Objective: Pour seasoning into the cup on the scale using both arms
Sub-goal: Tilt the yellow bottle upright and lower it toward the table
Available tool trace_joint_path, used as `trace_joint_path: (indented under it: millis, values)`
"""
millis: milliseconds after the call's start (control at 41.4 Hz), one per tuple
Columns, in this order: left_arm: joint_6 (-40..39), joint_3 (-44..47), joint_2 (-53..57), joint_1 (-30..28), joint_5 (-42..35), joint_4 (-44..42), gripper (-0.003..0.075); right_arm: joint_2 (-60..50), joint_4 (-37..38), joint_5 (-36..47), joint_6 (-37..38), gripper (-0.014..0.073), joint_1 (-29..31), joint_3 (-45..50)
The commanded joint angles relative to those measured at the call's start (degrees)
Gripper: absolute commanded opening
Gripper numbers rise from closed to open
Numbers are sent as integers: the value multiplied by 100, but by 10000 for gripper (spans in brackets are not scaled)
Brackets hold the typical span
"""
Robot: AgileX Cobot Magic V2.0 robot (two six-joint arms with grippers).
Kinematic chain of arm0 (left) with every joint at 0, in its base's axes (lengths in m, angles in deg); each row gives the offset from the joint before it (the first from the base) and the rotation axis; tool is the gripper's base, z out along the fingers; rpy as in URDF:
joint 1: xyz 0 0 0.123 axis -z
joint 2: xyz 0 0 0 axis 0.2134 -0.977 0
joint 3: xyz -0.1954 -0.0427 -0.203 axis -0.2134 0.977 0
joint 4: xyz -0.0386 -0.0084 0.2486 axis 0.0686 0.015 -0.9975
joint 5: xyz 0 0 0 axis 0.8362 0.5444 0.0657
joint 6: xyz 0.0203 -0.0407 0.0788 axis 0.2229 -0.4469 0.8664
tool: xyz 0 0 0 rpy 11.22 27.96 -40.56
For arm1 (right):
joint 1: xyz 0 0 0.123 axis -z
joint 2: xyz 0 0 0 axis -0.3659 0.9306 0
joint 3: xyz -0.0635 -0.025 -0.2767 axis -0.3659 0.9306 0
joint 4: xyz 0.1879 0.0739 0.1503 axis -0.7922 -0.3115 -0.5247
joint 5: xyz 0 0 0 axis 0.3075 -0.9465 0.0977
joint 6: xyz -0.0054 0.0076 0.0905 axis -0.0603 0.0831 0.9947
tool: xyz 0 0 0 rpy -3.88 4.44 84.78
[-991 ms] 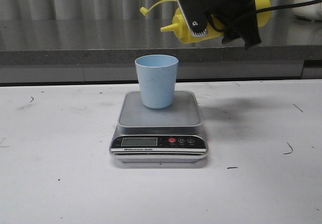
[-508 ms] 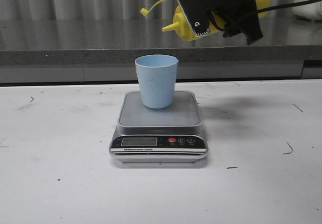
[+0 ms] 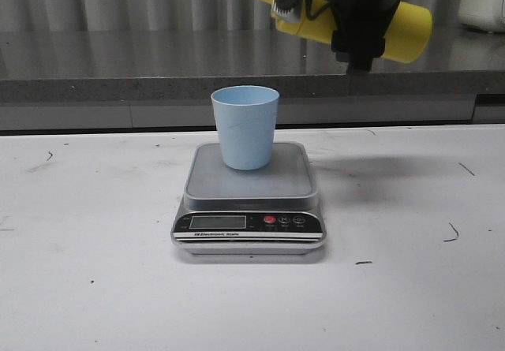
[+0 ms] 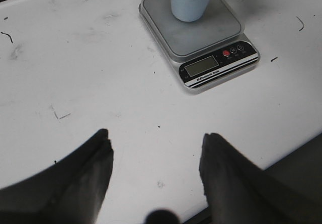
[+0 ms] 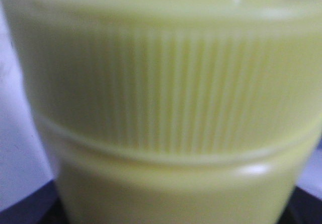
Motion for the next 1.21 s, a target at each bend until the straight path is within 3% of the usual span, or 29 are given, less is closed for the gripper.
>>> trace_joint_path:
  millis: [0, 145, 387, 628, 725, 894, 1184]
  values:
    - [-22, -143, 23, 38, -365, -1, 388, -312, 224, -187, 1344, 309, 0, -236]
    - [-22, -143, 23, 38, -365, -1, 388, -374, 115, -315, 2434, 309, 72, -208]
    - [-22, -143, 23, 38, -365, -1, 388, -971, -369, 143, 3471, 309, 531, 483]
    - [-22, -143, 23, 38, -365, -1, 388, -1834, -375, 3057, 3978, 309, 1651, 2404]
    - [-22, -143, 23, 38, -365, -1, 388, -1802, -512, 4147, 4131, 309, 2157, 2769]
    - [-22, -143, 23, 38, -365, -1, 388, -1669, -1104, 5236, 3912, 309, 2707, 3148]
    - [-22, -143, 23, 38, -365, -1, 388, -1144, -2543, 6265, 2098, 309, 2762, 3265]
